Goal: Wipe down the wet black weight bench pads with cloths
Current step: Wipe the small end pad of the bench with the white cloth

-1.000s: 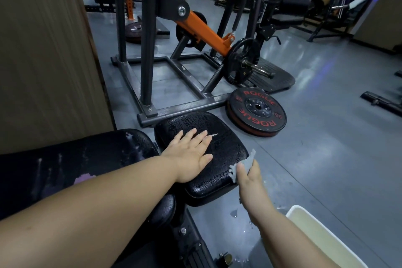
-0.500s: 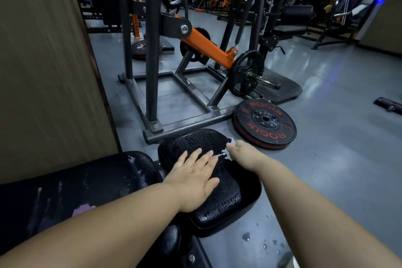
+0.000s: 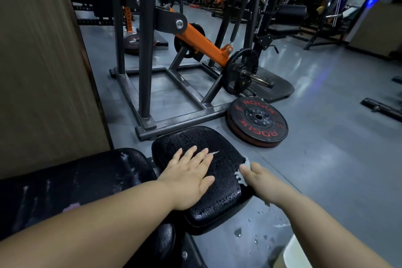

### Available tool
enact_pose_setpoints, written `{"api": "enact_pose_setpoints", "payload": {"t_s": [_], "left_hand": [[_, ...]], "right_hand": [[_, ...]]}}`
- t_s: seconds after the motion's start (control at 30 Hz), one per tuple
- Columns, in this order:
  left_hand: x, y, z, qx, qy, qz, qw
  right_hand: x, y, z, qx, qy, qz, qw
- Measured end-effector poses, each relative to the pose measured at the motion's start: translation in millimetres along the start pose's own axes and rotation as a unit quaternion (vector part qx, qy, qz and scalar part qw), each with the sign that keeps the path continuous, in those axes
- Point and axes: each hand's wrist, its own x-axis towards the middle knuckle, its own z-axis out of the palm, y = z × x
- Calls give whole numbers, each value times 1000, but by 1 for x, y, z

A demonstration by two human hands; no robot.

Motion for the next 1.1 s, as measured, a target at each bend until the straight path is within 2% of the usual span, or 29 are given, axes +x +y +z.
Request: {"api": "enact_pose_setpoints", "payload": {"t_s": [0.17,0.33,0.5,0.73,0.9,1.1], "left_hand": [[1,0,1,-2,4,1,1000],[3,-1,3,-3,7,-2,1000],[2,-2,2,-1,1,0,1000],[0,-2,-1,-9,-5,5,1000],[1,1,0,-5,2,4,1000],[2,1,1,6,9,-5,1000]], "right_hand": [[57,-43,-7,-51,19,-35,998],[109,-79,-5,-74,0,-63,995],[98,-62,-4,-53,7,-55,997],[20,-10,-4,40,0,-38,998],[14,-10,-7,-21,-10,9,1000],[84,-65,-4,-84,21,-48,995]]}}
